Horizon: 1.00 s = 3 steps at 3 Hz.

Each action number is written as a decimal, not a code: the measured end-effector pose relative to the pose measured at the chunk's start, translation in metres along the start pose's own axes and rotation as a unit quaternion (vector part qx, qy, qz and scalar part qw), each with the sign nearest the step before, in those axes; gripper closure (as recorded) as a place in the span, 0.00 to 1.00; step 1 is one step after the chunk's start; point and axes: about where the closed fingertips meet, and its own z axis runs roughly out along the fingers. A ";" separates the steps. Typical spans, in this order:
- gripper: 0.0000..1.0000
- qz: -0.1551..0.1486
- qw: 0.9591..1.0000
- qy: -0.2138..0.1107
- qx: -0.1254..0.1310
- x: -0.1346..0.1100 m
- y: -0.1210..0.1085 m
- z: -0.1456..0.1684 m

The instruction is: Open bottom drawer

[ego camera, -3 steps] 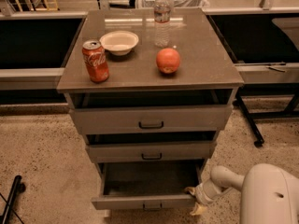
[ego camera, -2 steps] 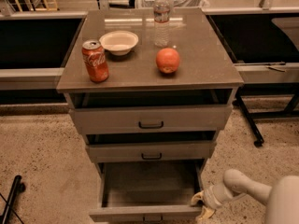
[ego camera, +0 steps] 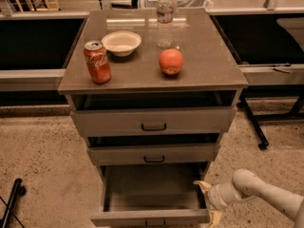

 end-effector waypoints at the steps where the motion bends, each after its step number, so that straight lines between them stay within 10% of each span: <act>1: 0.13 -0.015 1.000 0.020 0.001 -0.014 -0.017 0.000; 3: 0.58 -0.013 1.000 0.026 0.010 0.010 -0.045 0.042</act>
Offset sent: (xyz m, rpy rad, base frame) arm 0.0590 0.0296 -0.0239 -0.0804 -0.0757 -0.0089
